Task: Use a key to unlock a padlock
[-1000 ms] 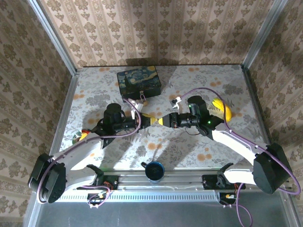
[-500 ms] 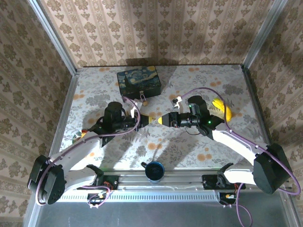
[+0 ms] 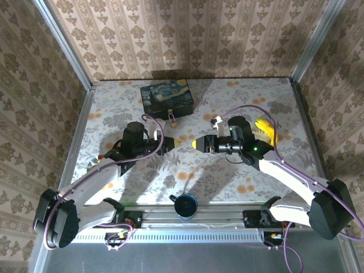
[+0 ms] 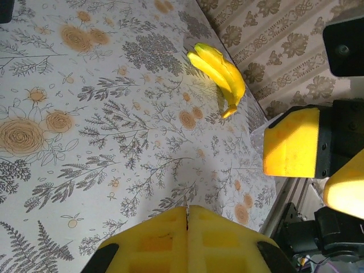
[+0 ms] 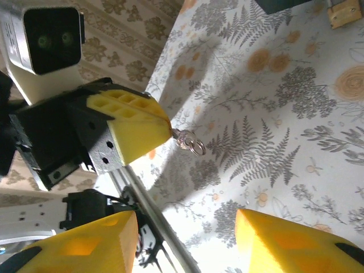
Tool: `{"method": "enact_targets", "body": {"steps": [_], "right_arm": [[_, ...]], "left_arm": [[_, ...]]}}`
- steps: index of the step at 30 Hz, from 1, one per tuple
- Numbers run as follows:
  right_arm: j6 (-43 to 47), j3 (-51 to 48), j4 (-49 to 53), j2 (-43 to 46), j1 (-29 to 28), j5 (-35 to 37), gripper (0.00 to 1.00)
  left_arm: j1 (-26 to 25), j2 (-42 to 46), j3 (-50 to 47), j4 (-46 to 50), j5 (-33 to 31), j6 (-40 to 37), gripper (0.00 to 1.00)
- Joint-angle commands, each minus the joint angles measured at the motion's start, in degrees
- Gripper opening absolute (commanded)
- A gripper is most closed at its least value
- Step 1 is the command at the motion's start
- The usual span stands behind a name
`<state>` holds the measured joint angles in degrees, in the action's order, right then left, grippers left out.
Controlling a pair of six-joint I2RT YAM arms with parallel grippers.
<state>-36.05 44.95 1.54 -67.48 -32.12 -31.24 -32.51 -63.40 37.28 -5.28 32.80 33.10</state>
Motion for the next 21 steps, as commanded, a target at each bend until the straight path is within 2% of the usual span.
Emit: {"method": "enact_targets", "body": {"steps": [1, 8, 12, 17, 21], "right_arm": [[4.91, 2.5, 5.61, 1.68, -2.37, 9.74, 0.49], [11.66, 3.54, 8.59, 1.14, -8.77, 24.79, 0.48], [15.83, 4.99, 9.31, -0.95, -12.32, 31.8, 0.48], [20.11, 6.03, 7.16, -4.01, -15.78, 36.99, 0.48], [22.15, 5.76, 4.31, -5.55, -16.91, 37.55, 0.49]], "left_arm": [[0.69, 1.6, 0.74, 0.74, -1.22, 3.32, 0.0], [2.4, 2.44, 0.08, 0.87, -1.76, 9.4, 0.0], [3.52, 3.38, 0.66, 5.12, -3.14, 10.45, 0.0], [5.12, 4.5, 0.51, 7.95, -4.11, 11.62, 0.0], [5.53, 4.71, 1.06, 9.2, -3.98, 11.81, 0.0]]}}
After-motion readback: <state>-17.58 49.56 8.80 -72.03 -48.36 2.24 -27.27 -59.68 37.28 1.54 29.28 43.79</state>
